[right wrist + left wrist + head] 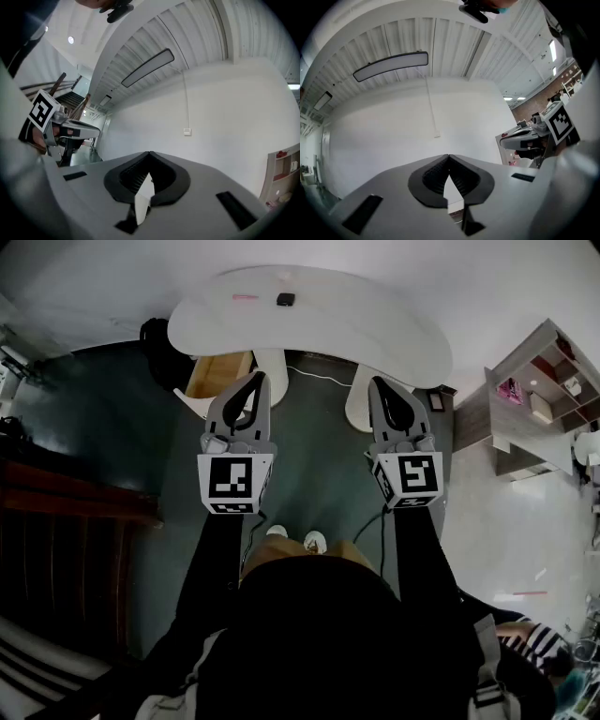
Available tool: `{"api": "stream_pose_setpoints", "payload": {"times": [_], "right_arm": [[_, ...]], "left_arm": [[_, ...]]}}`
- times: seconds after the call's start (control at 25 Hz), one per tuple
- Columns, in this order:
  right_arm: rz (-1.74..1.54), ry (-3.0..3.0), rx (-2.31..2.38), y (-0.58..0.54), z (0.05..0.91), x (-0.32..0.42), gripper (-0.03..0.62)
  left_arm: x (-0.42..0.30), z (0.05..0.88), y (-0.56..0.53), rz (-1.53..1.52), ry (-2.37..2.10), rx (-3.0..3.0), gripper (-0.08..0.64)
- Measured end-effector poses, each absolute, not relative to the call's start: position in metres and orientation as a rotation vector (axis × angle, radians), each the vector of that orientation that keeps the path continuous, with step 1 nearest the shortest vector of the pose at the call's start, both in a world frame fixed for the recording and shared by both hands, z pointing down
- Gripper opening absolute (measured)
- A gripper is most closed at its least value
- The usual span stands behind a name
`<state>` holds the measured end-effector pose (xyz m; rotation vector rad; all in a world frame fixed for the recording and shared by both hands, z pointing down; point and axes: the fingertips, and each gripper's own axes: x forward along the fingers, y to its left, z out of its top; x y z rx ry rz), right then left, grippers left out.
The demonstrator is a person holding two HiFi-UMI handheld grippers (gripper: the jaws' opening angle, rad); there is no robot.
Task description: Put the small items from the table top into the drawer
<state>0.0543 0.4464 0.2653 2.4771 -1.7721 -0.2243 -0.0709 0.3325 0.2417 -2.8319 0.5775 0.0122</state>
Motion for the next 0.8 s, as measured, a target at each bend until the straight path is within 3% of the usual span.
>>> {"api": "stream_pose_setpoints", "payload": {"times": [0.8], "right_arm": [[-0.169, -1.791, 2.548, 0.424, 0.274, 0.076, 0.026]], "left_arm": [[-0.054, 0.244, 0.311, -0.007, 0.542, -2.833, 0.015]]}}
